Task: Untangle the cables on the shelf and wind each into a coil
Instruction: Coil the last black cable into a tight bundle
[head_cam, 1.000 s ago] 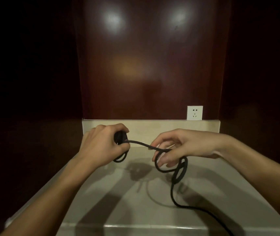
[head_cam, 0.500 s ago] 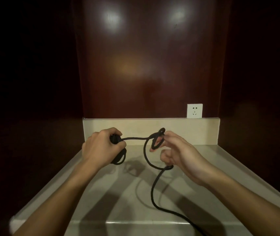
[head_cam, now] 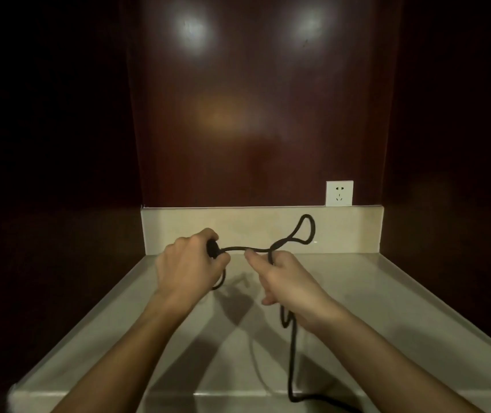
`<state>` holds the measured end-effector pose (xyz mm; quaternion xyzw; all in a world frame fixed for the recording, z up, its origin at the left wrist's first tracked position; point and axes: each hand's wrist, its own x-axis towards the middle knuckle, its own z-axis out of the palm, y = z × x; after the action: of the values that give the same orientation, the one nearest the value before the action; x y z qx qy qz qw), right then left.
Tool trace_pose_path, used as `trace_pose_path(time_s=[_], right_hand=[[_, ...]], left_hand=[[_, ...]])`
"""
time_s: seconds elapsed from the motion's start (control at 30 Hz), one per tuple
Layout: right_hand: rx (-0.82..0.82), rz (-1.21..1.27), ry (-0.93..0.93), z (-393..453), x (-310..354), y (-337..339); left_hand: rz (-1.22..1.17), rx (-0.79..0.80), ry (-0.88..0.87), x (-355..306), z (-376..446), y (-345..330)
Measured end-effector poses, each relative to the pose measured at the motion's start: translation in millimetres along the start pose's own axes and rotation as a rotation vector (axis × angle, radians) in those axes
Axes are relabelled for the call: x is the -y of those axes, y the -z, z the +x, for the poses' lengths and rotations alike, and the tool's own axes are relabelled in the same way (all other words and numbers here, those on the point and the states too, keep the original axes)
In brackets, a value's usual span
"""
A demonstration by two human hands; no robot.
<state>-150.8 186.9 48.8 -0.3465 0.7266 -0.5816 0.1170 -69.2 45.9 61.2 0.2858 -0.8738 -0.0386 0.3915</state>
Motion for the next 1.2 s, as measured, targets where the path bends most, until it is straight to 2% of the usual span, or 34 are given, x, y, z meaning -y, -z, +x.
trace_pose_path(time_s=[0.1, 0.2, 0.27, 0.33, 0.4, 0.43, 0.5, 0.6, 0.67, 0.73, 0.8, 0.87, 0.97, 1.1, 1.2], right_hand=[[0.007, -0.339, 0.271, -10, 9, 35], [0.137, -0.611, 0.531, -11, 12, 76], [0.206, -0.601, 0.523, -5, 11, 94], [0.296, -0.385, 0.408, 0, 10, 103], [0.312, -0.234, 0.271, 3, 8, 105], [0.267, -0.261, 0.231, 6, 5, 105], [0.091, -0.499, 0.265, 11, -1, 102], [-0.208, -0.994, 0.488, 11, -6, 90], [-0.329, -1.148, 0.615, 11, 3, 80], [-0.309, -1.107, 0.635, 14, 10, 79], [-0.173, -1.060, 0.642, 21, 5, 90], [-0.028, -0.961, 0.654, 26, -5, 101], [0.223, -0.674, 0.447, 15, -9, 107], [0.220, -0.565, 0.429, 6, -12, 105], [0.217, -0.548, 0.368, 4, -13, 107]], left_hand=[[0.149, 0.073, -0.029, 21, 9, 2], [0.219, 0.157, -0.084, 37, 11, 3], [0.247, 0.169, -0.123, 40, 12, 5], [0.270, 0.157, -0.126, 39, 14, 4], [0.305, 0.137, -0.122, 37, 16, 2], [0.322, 0.134, -0.128, 36, 16, 0], [0.343, 0.140, -0.153, 34, 10, -5], [0.353, 0.172, -0.251, 24, -2, -11], [0.310, 0.175, -0.358, 14, -7, -12], [0.169, 0.219, -0.475, 7, -9, -7], [-0.023, 0.316, -0.589, 5, -11, 0], [-0.105, 0.367, -0.689, 4, -16, 7], [-0.119, 0.388, -0.797, -8, -27, 15], [-0.178, 0.343, -0.992, -28, -43, 28], [-0.272, 0.376, -1.046, -36, -50, 34]])
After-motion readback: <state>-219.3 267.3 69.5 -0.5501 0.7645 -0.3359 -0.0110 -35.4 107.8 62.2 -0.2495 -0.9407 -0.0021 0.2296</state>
